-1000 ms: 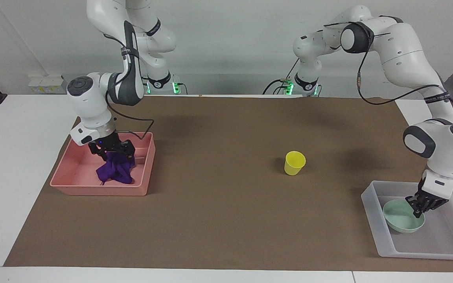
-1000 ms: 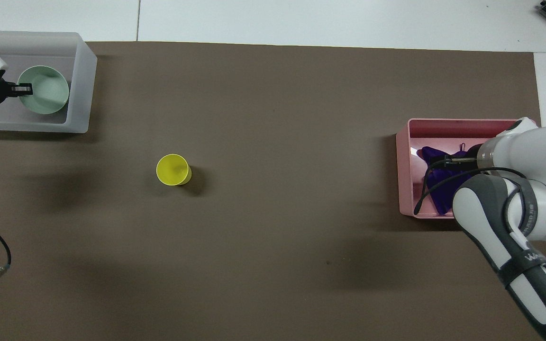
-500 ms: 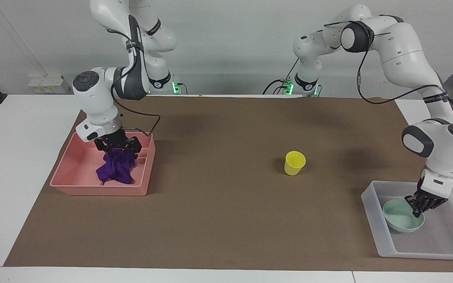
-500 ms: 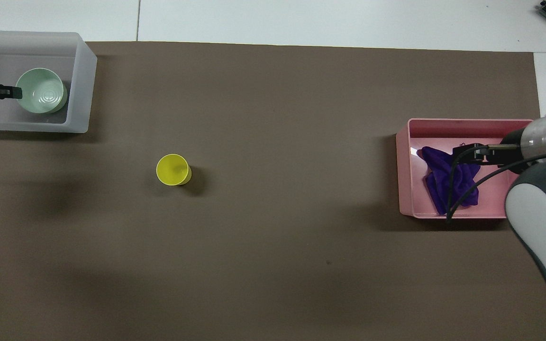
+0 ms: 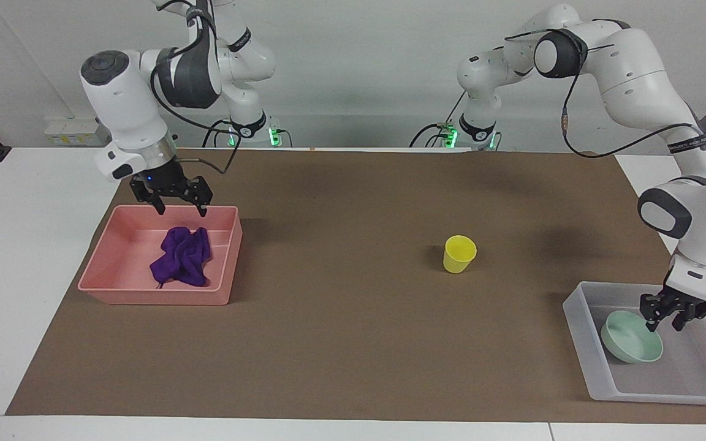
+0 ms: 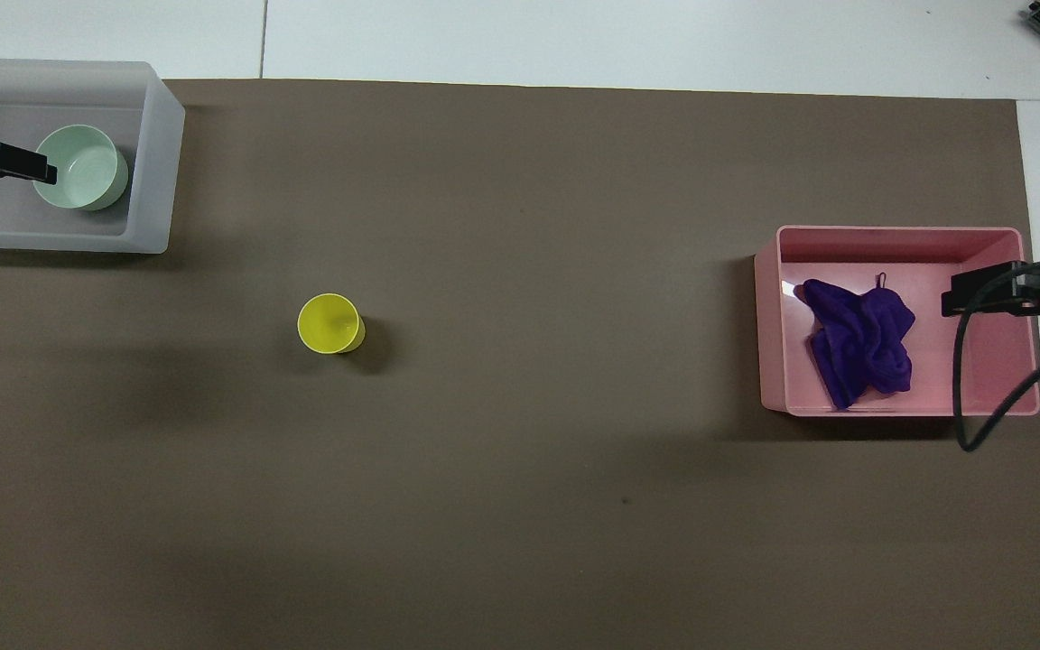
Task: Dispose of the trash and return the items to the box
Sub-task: 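Move the left gripper from the white bin to the yellow cup, then close the left gripper on the rim of the yellow cup, then lift the yellow cup with the left gripper and carry it to the white bin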
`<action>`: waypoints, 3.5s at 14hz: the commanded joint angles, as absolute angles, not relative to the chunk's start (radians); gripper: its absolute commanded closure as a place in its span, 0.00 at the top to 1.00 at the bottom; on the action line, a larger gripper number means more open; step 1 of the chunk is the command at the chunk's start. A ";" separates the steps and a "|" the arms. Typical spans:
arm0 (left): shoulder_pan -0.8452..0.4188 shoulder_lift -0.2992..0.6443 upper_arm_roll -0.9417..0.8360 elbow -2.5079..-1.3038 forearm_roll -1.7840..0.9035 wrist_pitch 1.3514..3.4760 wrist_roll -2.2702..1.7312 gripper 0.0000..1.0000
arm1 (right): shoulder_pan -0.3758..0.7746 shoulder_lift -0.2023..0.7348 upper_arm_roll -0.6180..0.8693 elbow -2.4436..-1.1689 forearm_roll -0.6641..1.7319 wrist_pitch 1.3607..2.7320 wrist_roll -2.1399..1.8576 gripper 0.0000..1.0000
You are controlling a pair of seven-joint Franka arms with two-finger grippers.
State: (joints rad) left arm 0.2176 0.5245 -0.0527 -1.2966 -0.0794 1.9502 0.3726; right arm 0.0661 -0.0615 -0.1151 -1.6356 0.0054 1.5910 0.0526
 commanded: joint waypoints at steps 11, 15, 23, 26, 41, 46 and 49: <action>-0.173 0.174 -0.064 -1.902 -0.155 2.049 0.276 1.00 | 0.032 -0.117 -0.114 -1.605 0.005 1.486 0.058 1.00; -0.264 0.146 -0.061 -1.971 -0.153 2.066 0.244 1.00 | 0.038 -0.118 -0.112 -1.608 0.005 1.486 0.060 1.00; -0.232 0.109 -0.057 -2.130 -0.144 2.294 0.302 1.00 | 0.038 -0.123 -0.112 -1.615 0.005 1.486 0.063 1.00; -0.218 0.107 -0.057 -2.138 -0.144 2.301 0.302 0.24 | 0.038 -0.124 -0.112 -1.615 0.005 1.486 0.064 1.00; -0.086 0.109 -0.052 -1.801 -0.127 1.941 0.296 0.00 | 0.038 -0.124 -0.112 -1.617 0.005 1.485 0.067 1.00; 0.093 0.185 -0.052 -1.559 -0.091 1.881 0.293 0.00 | 0.038 -0.124 -0.112 -1.617 0.005 1.485 0.067 1.00; 0.138 0.256 -0.051 -1.462 -0.045 1.936 0.295 0.00 | 0.040 -0.124 -0.112 -1.617 0.005 1.485 0.067 1.00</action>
